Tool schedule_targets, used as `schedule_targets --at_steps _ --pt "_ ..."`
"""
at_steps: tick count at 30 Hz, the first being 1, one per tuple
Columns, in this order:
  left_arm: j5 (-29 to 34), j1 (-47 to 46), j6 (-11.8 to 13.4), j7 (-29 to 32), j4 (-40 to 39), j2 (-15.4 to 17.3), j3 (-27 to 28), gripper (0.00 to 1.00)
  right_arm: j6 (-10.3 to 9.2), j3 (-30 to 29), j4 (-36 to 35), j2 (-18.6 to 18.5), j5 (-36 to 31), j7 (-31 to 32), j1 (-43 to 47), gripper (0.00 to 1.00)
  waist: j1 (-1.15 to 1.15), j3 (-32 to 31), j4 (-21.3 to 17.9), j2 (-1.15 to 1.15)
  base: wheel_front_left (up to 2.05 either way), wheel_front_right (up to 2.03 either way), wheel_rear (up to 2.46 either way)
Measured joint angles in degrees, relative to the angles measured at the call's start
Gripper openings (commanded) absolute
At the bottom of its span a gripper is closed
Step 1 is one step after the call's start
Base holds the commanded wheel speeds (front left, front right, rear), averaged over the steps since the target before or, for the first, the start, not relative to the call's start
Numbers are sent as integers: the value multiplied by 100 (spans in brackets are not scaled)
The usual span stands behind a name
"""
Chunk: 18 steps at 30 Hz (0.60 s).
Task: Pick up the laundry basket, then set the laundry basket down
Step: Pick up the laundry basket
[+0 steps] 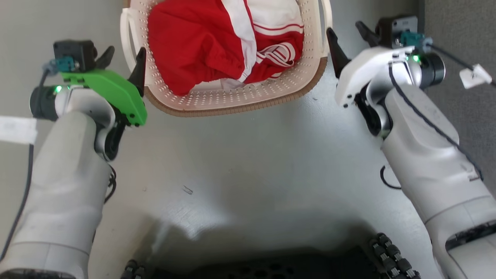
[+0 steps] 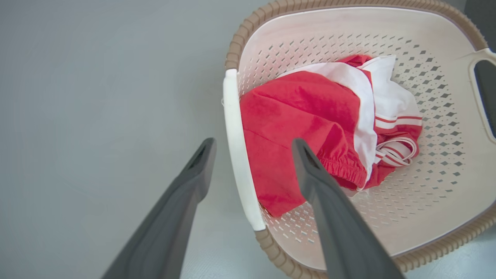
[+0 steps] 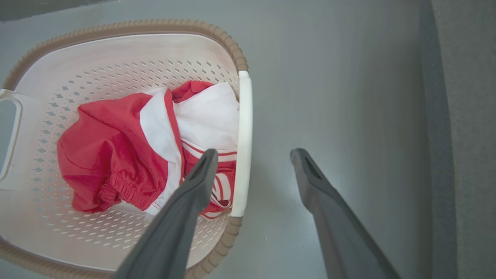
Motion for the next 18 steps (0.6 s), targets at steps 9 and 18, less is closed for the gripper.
schedule_targets --at_steps 9,18 --pt "-152 -583 -18 325 528 10 23 100 75 98 411 15 94 157 -566 100 0 289 -51 0 0 0 0" --pt "-198 -989 -66 501 987 62 -3 100 210 288 792 34 336 230 -911 100 0 540 -83 0 0 0 0"
